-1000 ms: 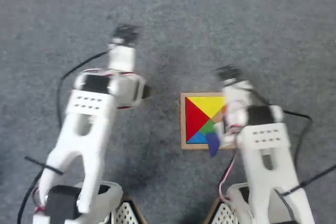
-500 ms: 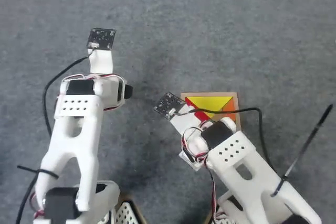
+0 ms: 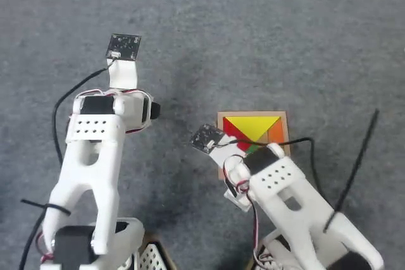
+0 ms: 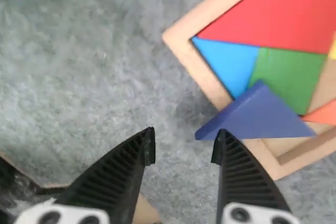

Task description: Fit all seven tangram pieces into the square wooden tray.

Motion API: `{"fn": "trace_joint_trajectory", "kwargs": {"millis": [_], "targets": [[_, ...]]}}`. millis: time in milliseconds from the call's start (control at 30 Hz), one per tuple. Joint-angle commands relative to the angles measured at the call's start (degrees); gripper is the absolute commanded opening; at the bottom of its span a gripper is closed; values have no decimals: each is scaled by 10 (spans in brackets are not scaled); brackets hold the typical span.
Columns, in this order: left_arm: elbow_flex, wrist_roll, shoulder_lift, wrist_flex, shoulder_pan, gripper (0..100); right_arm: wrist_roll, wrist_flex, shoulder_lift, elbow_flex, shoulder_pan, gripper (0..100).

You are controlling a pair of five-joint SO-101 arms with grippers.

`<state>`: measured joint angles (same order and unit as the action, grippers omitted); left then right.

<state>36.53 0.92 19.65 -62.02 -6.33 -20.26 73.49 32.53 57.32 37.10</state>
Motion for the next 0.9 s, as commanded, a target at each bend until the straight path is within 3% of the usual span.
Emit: {"fn": "trace_joint_trajectory", "kwargs": {"millis": [0,167,500,700,867], "targets": [[-5,4,21,14,1,227,-11,-20,-48,-12,-9,187],[-5,4,21,14,1,227,4,-38,-63,-12,-22,186],[-4,4,21,14,2,227,-90,-33,-63,-49,-201,187],[-3,4,21,14,2,227,-94,-37,-66,-96,-267,187],[-2,4,21,14,2,227,-86,-56,-68,-127,-367,184]]}}
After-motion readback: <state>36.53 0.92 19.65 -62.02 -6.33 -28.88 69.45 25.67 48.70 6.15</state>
